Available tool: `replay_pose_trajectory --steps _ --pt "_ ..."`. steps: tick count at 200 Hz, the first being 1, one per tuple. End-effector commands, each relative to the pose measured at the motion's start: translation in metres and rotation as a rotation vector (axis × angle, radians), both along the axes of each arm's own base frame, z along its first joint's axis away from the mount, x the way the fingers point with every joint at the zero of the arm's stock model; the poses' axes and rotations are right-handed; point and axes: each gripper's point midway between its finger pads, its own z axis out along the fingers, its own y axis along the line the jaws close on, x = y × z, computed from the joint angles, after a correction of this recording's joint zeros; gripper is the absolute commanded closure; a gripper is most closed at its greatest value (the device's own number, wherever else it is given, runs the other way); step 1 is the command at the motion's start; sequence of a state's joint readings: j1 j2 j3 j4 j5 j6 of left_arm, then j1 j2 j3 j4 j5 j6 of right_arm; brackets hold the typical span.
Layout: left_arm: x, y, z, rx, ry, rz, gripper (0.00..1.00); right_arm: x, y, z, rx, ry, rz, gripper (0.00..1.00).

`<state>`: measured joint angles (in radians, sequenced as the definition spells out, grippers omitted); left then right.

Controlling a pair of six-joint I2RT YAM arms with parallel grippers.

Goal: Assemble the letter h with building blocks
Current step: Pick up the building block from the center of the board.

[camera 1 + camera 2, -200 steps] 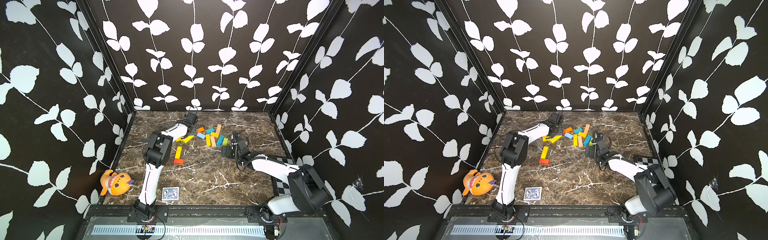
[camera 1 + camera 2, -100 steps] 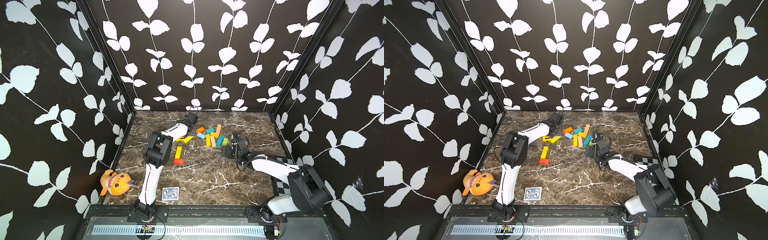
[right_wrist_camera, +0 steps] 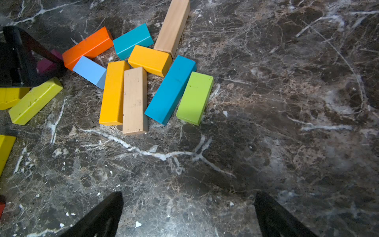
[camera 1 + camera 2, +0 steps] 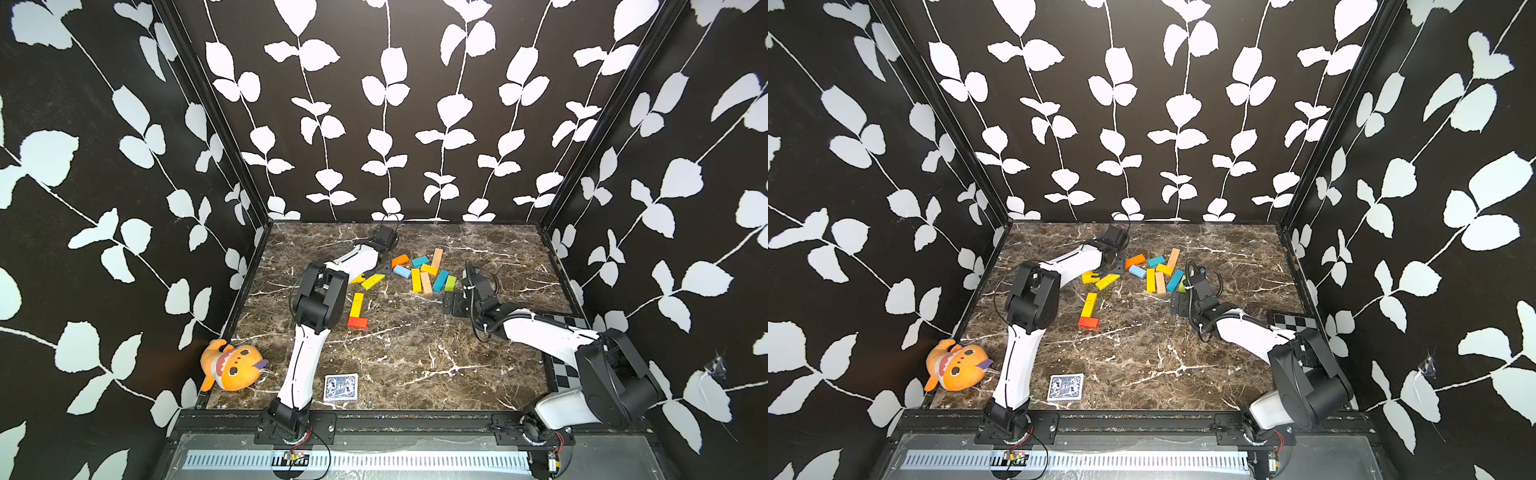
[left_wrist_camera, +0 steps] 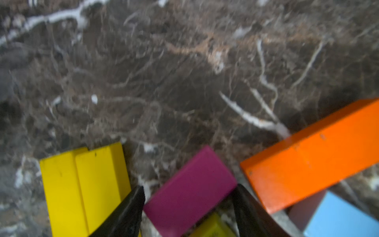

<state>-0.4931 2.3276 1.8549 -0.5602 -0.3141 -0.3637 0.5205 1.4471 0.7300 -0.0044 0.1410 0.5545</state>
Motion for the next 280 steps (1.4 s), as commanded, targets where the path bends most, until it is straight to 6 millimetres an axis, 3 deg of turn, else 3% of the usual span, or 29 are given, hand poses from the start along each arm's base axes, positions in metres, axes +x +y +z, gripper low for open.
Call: replay_pose_trajectory --steps 1,20,68,101,125,160,181,206,232,280 --pt "-0.006 0.009 -0.012 0.103 0.065 -0.040 0.31 0.006 -0.001 0.009 0.020 -0.030 -0.020 0.01" --pt "-0.003 0.005 -0.016 0.107 0.078 -0.064 0.35 0.006 -0.001 0.009 0.020 -0.031 -0.020 0.01" --pt "-0.003 -0.001 -0.017 0.099 0.080 -0.101 0.58 0.007 0.000 0.007 0.019 -0.026 -0.018 0.01" --pt "0.004 -0.009 -0.003 0.086 0.023 -0.124 0.67 0.007 0.000 0.005 0.018 -0.024 -0.020 0.01" --pt "0.017 -0.017 0.027 0.057 -0.065 -0.133 0.68 0.007 0.001 0.003 0.015 -0.018 -0.019 0.01" --pt "0.027 -0.028 0.112 -0.001 -0.244 -0.142 0.70 0.007 0.000 0.003 0.014 -0.020 -0.022 0.01" --pt "0.006 -0.038 0.149 -0.062 -0.317 -0.157 0.70 0.007 0.000 0.003 0.011 -0.020 -0.021 0.01" --pt "-0.037 -0.049 0.160 -0.109 -0.335 -0.185 0.71 0.008 0.000 0.003 0.014 -0.019 -0.021 0.01" --pt "-0.094 -0.062 0.143 -0.158 -0.289 -0.238 0.71 0.007 0.000 0.003 0.015 -0.018 -0.024 0.01" --pt "-0.195 -0.078 0.080 -0.171 -0.154 -0.321 0.71 0.007 0.000 0.003 0.021 -0.018 -0.028 0.01"
